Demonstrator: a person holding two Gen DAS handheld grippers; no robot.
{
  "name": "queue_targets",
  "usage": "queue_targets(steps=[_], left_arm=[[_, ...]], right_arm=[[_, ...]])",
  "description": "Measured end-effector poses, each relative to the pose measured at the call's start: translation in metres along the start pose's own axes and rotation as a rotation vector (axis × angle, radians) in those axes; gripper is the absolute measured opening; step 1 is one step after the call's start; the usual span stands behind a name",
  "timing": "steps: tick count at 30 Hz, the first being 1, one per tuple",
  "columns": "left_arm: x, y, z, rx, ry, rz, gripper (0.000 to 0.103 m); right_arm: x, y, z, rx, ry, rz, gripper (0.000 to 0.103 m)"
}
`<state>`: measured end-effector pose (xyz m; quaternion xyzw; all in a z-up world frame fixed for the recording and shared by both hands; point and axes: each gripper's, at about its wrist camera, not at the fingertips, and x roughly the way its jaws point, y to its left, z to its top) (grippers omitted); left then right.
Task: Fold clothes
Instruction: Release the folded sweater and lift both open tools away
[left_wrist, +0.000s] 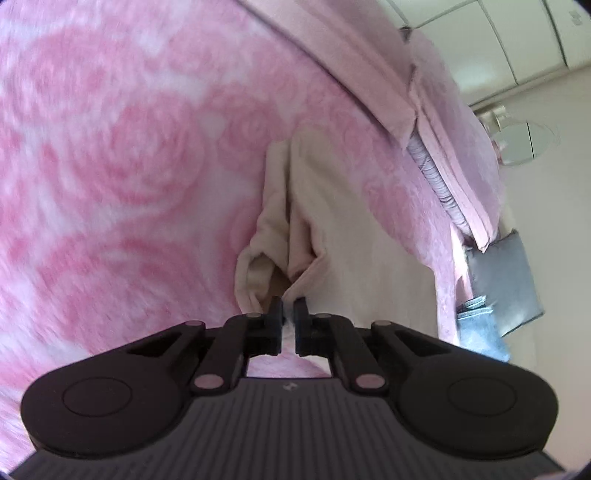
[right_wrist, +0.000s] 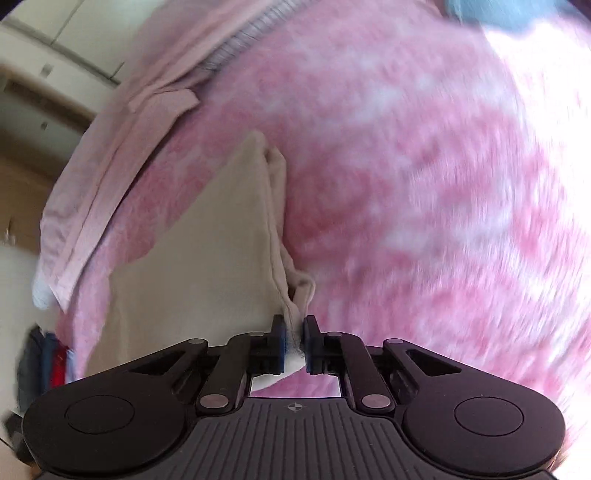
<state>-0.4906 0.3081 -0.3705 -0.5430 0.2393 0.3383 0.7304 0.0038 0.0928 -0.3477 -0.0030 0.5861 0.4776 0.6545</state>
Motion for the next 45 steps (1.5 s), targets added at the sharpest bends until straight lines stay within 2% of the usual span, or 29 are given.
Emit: queue_targets(steps=[4,6,8,9,10,13,14,17,18,20,22,24,26,27,31,33,36,38,39,43,45], left_arm=[[0.006,0.017,-0.016,-0.015,0.025,0.115,0.012],[0.0,0.019,-0.019,-0.07,0.0,0.116,0.016],[-0.014,0.014,-0.025,-0.118,-0.058,0.149,0.023],[-0.02,0.013,-0.028,-0.142,-0.08,0.168,0.028],[-0.027,0.011,-0.031,-0.174,-0.094,0.154,0.029],[-0.04,0.0,-0.042,-0.227,-0.123,0.082,0.031],[-0.039,-0.008,-0.043,-0.203,-0.126,0.071,0.031],[-0.02,-0.031,-0.041,-0.052,-0.091,0.139,0.031],[-0.011,-0.033,-0.04,-0.005,-0.053,0.2,0.031],[0.01,-0.037,-0.035,0.061,0.059,0.382,0.02],[0.006,-0.05,-0.033,0.133,0.066,0.426,0.022],[-0.001,-0.071,-0.03,0.202,0.062,0.498,0.023],[-0.002,-0.092,-0.025,0.281,0.034,0.49,0.023],[-0.002,-0.102,-0.023,0.32,0.018,0.482,0.023],[0.027,-0.133,-0.008,0.458,-0.014,0.456,0.023],[0.053,-0.139,0.0,0.51,-0.022,0.448,0.023],[0.095,-0.13,0.008,0.554,0.052,0.504,0.025],[0.102,-0.131,0.008,0.569,0.063,0.524,0.025],[0.101,-0.135,0.008,0.575,0.07,0.531,0.025],[0.084,-0.143,0.009,0.555,0.066,0.504,0.024],[0.091,-0.142,0.007,0.558,0.098,0.538,0.025]], right_arm=[[0.007,-0.009,-0.007,0.039,0.022,-0.035,0.007],[0.002,-0.011,-0.009,0.057,0.013,-0.044,0.008],[-0.003,-0.013,-0.012,0.076,0.004,-0.053,0.015],[-0.005,-0.014,-0.013,0.085,-0.001,-0.057,0.027],[-0.008,-0.015,-0.014,0.094,-0.005,-0.062,0.041],[-0.015,-0.017,-0.018,0.123,-0.018,-0.066,0.043],[-0.016,-0.017,-0.021,0.135,-0.022,-0.044,0.043],[-0.008,-0.017,-0.031,0.135,-0.027,-0.029,0.043],[0.0,-0.018,-0.032,0.127,-0.012,-0.066,0.043],[0.005,-0.015,-0.032,0.121,0.0,-0.107,0.043],[-0.001,-0.002,-0.028,0.075,0.007,-0.169,0.043],[-0.011,0.017,-0.024,-0.049,-0.003,-0.266,0.043],[-0.019,0.04,-0.025,-0.224,-0.052,-0.341,0.043],[-0.022,0.05,-0.027,-0.3,-0.08,-0.347,0.043],[-0.007,0.076,-0.022,-0.439,-0.14,-0.288,0.043],[0.01,0.082,-0.018,-0.46,-0.154,-0.267,0.043],[0.039,0.078,-0.012,-0.45,-0.117,-0.269,0.043],[0.056,0.068,-0.008,-0.419,-0.042,-0.296,0.043],[0.057,0.064,-0.005,-0.396,-0.031,-0.295,0.043],[0.039,0.071,-0.001,-0.413,-0.065,-0.304,0.043],[0.038,0.071,-0.001,-0.407,-0.06,-0.292,0.043]])
